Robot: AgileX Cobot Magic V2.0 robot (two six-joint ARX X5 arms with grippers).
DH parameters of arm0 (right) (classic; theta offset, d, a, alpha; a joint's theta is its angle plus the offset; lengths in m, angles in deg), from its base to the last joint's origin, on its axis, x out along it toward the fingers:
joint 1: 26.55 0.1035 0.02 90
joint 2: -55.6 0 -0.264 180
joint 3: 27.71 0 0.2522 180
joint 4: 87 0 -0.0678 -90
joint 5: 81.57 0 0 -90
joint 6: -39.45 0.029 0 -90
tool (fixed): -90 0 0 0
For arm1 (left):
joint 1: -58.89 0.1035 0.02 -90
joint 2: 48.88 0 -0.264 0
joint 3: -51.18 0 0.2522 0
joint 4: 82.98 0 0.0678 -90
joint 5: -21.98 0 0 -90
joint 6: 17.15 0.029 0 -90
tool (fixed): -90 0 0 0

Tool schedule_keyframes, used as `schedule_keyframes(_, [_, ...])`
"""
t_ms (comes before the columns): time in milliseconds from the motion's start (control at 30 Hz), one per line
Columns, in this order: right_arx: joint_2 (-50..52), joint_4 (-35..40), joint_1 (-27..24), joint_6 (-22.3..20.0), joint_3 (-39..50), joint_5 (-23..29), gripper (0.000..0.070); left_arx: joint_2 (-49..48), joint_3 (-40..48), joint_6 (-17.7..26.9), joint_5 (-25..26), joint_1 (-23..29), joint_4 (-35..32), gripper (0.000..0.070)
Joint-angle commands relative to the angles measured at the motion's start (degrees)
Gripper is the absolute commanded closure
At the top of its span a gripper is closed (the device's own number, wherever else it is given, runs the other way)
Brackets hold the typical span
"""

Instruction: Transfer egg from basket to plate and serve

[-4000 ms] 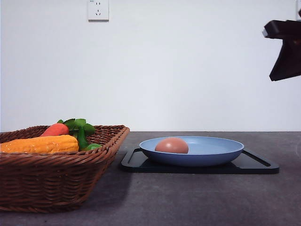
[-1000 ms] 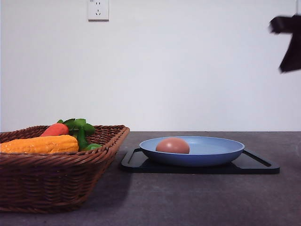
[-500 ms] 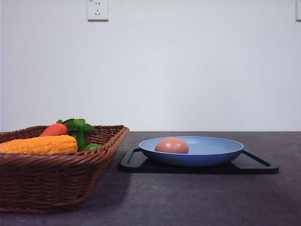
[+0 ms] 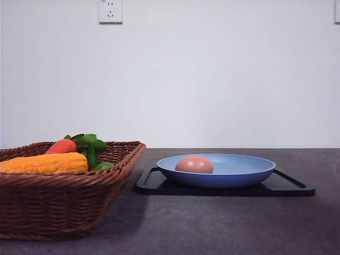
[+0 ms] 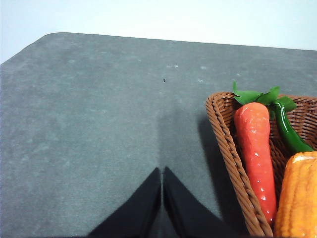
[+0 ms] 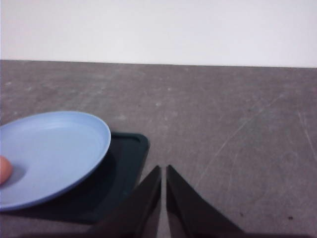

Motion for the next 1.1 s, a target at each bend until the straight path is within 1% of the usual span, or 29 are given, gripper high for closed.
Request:
schedule_keyframes(0, [0.13,0.55,0.09,1.05,0.77,-0.24,0.07,-0.15,0.33,-0.11,-0.02,0.13,2.14,0.07])
schedule_keyframes(167, [0.13,-1.76,0.1,5.6,1.62,-1.34,0.07,-0.15,0.33,-0.11,-0.02,0.13,2.14,0.07])
schedule_keyframes(233, [0.12,-2.43,0.23,6.6,1.62,-1.23,0.07,-0.15,0.33,-0.11,-0.02,0.13,2.15,0.07])
schedule_keyframes(600, [0.11,-0.17,0.24,6.6,1.58,-0.83,0.07,-0.15,0.33,-0.11,-0.02,0.13,2.14,0.07])
schedule_keyframes(1067, [0.11,-0.17,0.24,6.6,1.58,-0.83,0.07,-0.15,0.33,-0.11,-0.02,0.13,2.15,0.07])
